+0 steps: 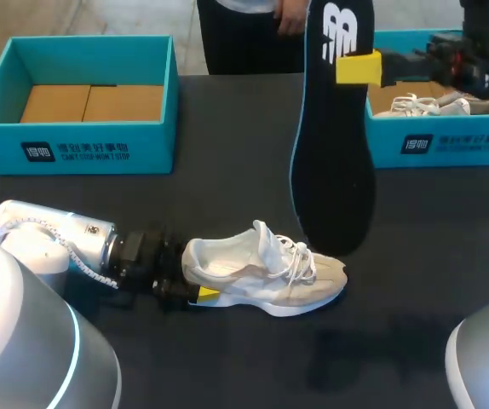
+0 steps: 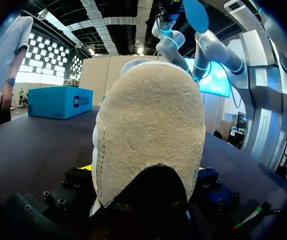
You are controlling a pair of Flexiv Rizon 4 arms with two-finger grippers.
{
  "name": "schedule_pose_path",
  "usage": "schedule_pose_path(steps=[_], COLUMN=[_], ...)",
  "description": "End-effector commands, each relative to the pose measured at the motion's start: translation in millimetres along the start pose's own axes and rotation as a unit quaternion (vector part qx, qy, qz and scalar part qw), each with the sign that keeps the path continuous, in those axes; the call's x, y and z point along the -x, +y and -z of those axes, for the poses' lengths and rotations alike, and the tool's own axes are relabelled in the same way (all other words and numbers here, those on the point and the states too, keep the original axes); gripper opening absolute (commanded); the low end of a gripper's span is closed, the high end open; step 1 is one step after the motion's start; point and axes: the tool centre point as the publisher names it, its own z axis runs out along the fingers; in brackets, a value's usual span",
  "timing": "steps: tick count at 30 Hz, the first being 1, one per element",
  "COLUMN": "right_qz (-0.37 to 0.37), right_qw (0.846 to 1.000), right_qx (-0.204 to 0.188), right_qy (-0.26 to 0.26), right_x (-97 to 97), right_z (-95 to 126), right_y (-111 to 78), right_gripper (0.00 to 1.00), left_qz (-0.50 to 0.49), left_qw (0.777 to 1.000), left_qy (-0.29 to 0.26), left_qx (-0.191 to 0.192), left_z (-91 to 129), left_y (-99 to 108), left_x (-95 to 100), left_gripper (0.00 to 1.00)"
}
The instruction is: Take the shoe out of the shoebox, open the shoe tongue, remove and reinsert the insole, then place the shoe into the shoebox
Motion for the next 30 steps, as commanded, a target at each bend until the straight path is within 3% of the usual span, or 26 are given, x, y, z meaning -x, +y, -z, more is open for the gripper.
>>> schedule_pose_path(steps=[1,9,22,30], right_qz=[0.007,-0.005,-0.021,-0.02], right_qw=[1.0,1.0,0.999,0.999], right_qx=[0.001,-0.009,-0.001,-0.004], right_qy=[-0.018,-0.02,-0.024,-0.037], right_x=[-21.9,-41.1,-49.6,-43.1], right_z=[4,4,4,3], right_y=[-3.9,-10.0,-38.0,-46.4], right_gripper=[0.0,0.0,0.0,0.0], left_qz=[0.0,0.0,0.0,0.0], left_qw=[1.0,1.0,1.0,1.0], left_qy=[0.0,0.0,0.0,0.0], left_qx=[0.0,0.0,0.0,0.0], left_z=[0,0,0,0], left_y=[2,2,2,2], left_x=[1.6,1.6,1.6,1.6], left_gripper=[0.0,0.0,0.0,0.0])
